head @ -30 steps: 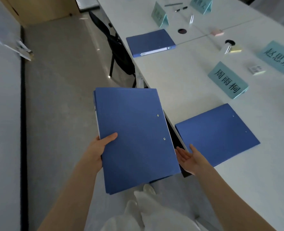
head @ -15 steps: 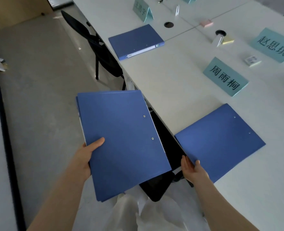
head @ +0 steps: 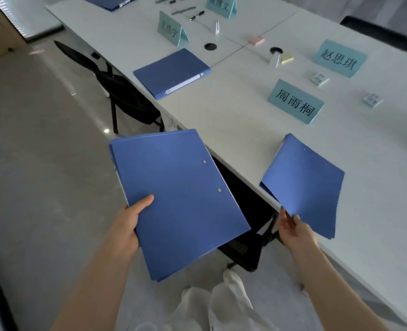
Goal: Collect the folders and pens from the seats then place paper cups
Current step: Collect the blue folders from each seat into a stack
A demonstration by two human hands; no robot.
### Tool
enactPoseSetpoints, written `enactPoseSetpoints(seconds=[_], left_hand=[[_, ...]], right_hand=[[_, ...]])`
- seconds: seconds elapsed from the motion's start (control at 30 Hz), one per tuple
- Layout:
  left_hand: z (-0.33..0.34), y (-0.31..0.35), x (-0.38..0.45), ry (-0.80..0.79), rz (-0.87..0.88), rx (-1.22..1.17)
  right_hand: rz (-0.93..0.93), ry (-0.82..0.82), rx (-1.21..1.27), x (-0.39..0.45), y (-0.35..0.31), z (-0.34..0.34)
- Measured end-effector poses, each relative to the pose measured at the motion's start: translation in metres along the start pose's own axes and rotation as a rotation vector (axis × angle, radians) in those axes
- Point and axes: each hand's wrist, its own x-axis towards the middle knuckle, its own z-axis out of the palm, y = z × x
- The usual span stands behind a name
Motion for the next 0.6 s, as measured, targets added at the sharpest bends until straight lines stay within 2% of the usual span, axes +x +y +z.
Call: enactPoseSetpoints(seconds=[0.07,0.2,0.4,0.6], left_hand=[[-0.003,0.003,0.000,-0.007,-0.005,0.006],[-0.011,0.009,-0.004,-0.026,-0.003,-0.002],[-0.030,0.023,-0.015,-0.046,0.024,-0.035],[-0.061,0.039,-0.025,0.003,0.066,-0.101]], right_hand=[[0.024,-0.048,0.070,-0.030,0.004,0.001],[0.046,-0.205,-0.060,-0.091,0.020,0.004],[0.002,-0.456,-0.423,-0.154,0.053,0.019],[-0.106,-0.618,-0.871,-0.185,0.103,0.046]])
